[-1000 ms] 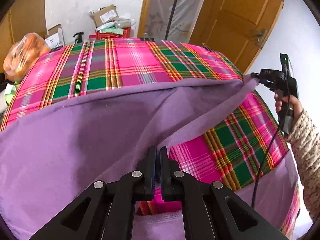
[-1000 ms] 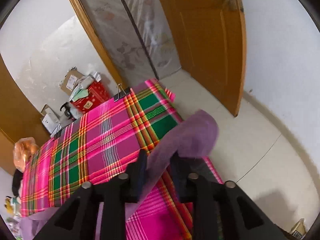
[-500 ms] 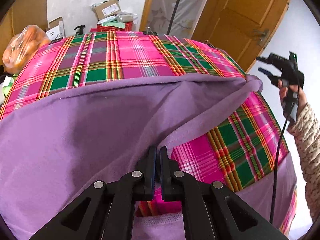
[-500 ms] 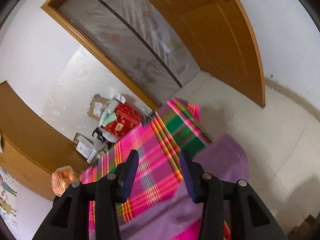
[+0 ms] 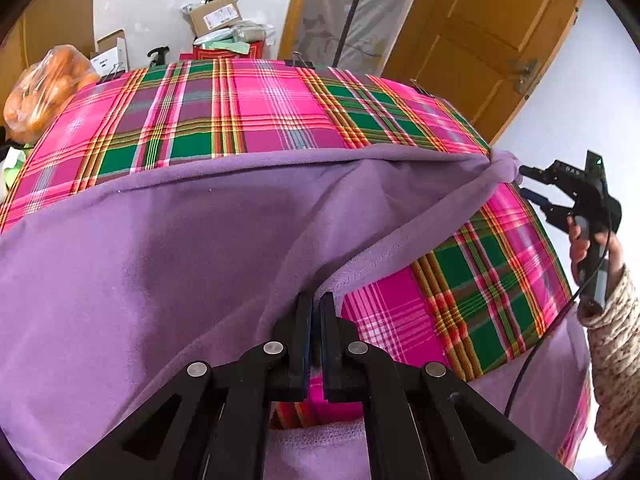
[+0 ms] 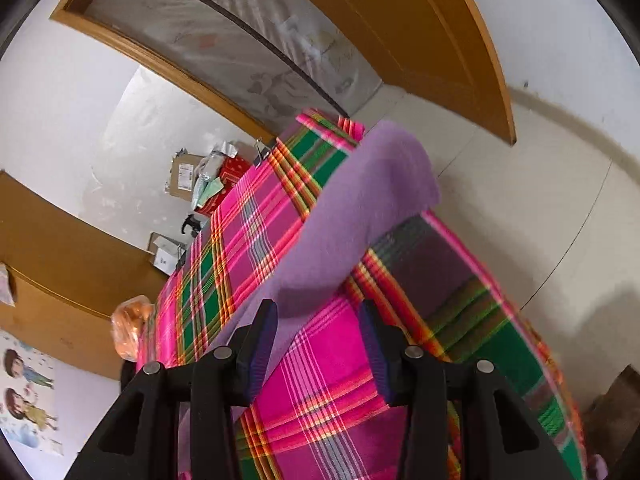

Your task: Fold clothes

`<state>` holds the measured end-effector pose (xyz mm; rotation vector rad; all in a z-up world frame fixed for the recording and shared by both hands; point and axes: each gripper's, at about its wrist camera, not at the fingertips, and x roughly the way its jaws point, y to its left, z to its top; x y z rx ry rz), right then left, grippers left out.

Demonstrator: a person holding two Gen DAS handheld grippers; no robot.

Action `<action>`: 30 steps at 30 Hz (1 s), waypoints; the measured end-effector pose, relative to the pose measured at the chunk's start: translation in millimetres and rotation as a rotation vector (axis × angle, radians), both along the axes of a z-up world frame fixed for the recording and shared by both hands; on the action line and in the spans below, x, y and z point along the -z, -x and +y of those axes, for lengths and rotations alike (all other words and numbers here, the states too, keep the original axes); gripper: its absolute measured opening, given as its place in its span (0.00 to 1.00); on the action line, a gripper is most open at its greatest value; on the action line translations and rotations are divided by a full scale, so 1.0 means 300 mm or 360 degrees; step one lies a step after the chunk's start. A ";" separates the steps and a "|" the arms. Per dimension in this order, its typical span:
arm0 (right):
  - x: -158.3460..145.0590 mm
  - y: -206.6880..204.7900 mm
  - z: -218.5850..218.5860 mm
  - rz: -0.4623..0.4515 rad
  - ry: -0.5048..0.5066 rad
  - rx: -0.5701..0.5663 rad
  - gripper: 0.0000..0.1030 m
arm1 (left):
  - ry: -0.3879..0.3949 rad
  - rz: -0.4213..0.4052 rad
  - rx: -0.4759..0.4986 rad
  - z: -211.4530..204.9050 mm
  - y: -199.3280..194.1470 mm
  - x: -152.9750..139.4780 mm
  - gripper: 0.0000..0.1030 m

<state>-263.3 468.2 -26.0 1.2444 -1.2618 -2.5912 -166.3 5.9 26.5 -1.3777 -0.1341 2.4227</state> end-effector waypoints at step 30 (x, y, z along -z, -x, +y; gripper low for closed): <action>-0.202 -0.150 0.031 0.0113 -0.0225 0.0189 0.06 | -0.0034 0.0036 0.0162 0.040 -0.106 -0.067 0.03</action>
